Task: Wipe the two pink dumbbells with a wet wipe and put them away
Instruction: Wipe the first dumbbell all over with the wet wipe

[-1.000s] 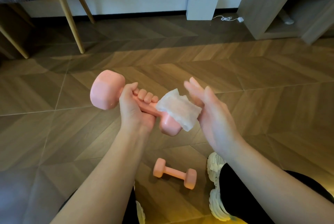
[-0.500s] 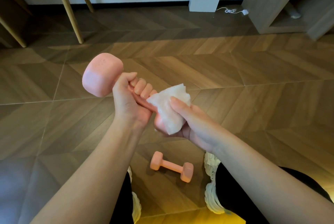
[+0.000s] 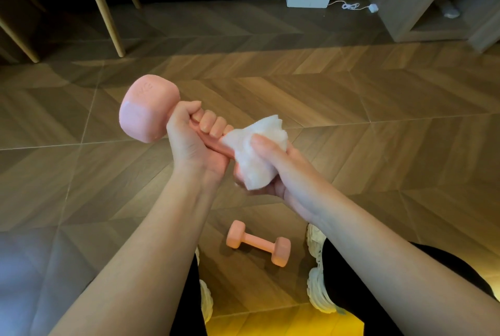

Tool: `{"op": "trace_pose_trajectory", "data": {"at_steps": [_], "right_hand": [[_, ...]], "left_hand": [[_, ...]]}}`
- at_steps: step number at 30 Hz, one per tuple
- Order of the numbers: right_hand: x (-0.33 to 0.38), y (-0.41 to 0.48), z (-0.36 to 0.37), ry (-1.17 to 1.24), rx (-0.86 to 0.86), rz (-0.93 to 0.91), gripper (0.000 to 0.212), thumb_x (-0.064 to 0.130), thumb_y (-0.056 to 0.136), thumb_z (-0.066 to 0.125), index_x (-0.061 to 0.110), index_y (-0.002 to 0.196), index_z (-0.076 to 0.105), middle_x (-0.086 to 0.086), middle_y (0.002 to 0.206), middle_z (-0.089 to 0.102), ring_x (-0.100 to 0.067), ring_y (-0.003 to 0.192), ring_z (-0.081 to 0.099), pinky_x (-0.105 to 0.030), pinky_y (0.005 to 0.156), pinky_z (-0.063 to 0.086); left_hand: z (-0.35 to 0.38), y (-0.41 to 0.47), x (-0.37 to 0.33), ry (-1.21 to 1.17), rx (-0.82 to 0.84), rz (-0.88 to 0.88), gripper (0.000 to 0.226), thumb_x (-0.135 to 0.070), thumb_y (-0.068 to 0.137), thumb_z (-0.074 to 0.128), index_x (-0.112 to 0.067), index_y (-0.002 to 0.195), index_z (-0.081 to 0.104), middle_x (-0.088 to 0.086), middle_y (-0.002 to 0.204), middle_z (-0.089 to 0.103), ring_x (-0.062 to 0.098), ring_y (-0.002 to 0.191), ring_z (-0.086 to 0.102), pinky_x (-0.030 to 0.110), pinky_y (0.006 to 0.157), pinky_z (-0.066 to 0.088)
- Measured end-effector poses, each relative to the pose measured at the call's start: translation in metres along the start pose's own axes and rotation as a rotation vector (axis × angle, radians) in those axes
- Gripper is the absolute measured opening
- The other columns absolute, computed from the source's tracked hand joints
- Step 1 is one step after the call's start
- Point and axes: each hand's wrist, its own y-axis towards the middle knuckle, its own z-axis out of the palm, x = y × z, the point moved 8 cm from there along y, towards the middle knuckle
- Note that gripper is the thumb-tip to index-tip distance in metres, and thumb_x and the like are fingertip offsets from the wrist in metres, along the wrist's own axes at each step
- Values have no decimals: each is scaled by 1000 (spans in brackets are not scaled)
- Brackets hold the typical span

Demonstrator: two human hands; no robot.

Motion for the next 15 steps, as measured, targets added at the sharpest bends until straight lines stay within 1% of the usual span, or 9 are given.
{"op": "trace_pose_trajectory", "data": {"at_steps": [2,4,6,8,10,12,13,15], "right_hand": [[3,-1,0,46,54,25,51,40,94,61,15,137,49,-15,122,67,-27,98,67,-57,92,53],[5,-5,2,95,165,44,56,32,92,60,12,141,43,-15,131,63,-26,107,65,-52,96,52],[5,-7,2,130,236,43,58,24,87,62,13,140,41,-11,129,64,-25,109,67,-45,92,55],[2,-7,2,59,192,38,60,21,81,73,23,134,45,-7,127,64,-23,109,67,-38,83,59],[0,-6,1,-55,103,13,66,25,71,84,30,127,48,-3,126,62,-18,108,67,-31,75,58],[-2,-4,0,-61,20,7,70,35,68,83,31,127,46,-1,125,62,-15,107,67,-28,74,57],[-2,-3,-2,-34,-17,7,68,39,69,79,30,128,46,-1,124,63,-14,105,68,-30,74,58],[0,-1,-5,48,-62,-1,59,45,77,72,26,129,50,-3,118,68,-15,97,68,-37,75,59]], "left_hand": [[0,1,2,-13,2,-12,39,-12,89,40,-22,54,25,-7,45,20,11,40,20,21,42,26],[0,3,2,-15,2,-16,39,-14,89,40,-22,53,26,-8,46,20,12,39,20,23,42,25],[-1,3,1,-24,-2,-15,40,-15,90,40,-22,53,28,-8,45,19,11,39,20,22,42,26],[-1,2,2,-20,-1,-28,41,-15,90,39,-22,53,26,-8,45,19,12,39,19,22,42,26],[1,0,6,6,12,-33,44,-14,90,39,-22,49,26,-7,45,19,12,40,19,22,42,25],[3,-1,7,20,25,-25,46,-13,90,40,-22,47,26,-6,44,20,12,40,19,22,42,24],[5,0,7,9,31,-20,46,-13,90,40,-22,47,26,-6,43,21,11,39,19,22,41,24],[7,1,6,-31,40,-19,44,-12,89,39,-21,48,26,-7,43,21,11,38,20,21,40,25]]}}
